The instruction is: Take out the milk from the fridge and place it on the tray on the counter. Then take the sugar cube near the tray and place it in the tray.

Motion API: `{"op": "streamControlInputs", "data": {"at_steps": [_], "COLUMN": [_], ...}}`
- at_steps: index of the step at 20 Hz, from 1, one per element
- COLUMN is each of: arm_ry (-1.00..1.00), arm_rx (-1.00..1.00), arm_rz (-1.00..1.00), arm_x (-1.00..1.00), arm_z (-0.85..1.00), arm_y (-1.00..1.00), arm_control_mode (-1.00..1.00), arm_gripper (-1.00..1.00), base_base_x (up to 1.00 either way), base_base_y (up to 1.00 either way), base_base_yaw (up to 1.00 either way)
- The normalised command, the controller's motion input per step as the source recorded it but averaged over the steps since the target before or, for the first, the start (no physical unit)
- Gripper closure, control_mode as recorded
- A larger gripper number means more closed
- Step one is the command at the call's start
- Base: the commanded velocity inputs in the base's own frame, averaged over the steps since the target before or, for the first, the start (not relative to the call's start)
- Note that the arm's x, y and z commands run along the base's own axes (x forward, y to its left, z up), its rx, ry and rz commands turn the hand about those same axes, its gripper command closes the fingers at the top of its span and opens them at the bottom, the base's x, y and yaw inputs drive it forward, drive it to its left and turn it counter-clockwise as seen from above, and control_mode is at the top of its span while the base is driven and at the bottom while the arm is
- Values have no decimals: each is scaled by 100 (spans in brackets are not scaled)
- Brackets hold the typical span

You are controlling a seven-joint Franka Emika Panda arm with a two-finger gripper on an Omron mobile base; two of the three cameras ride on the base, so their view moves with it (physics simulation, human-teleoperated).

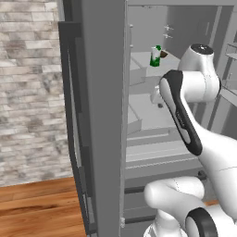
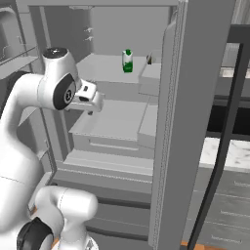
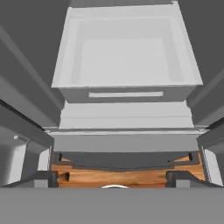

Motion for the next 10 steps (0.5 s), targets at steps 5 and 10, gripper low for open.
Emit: {"op": "streamControlInputs", "data": {"at_steps": [5, 10], "arm_ry": [-23, -37], "arm_rx": [0, 0], "arm_rz": [-7, 0], "arm_x": [2, 2], "arm_z": [61, 50], "arm_y": [-16, -38], "arm_control_mode": [-100, -100], "arm_gripper": [-100, -100], "base_base_x": [0, 0], "base_base_y": [0, 0], "base_base_yaw": [0, 0]}}
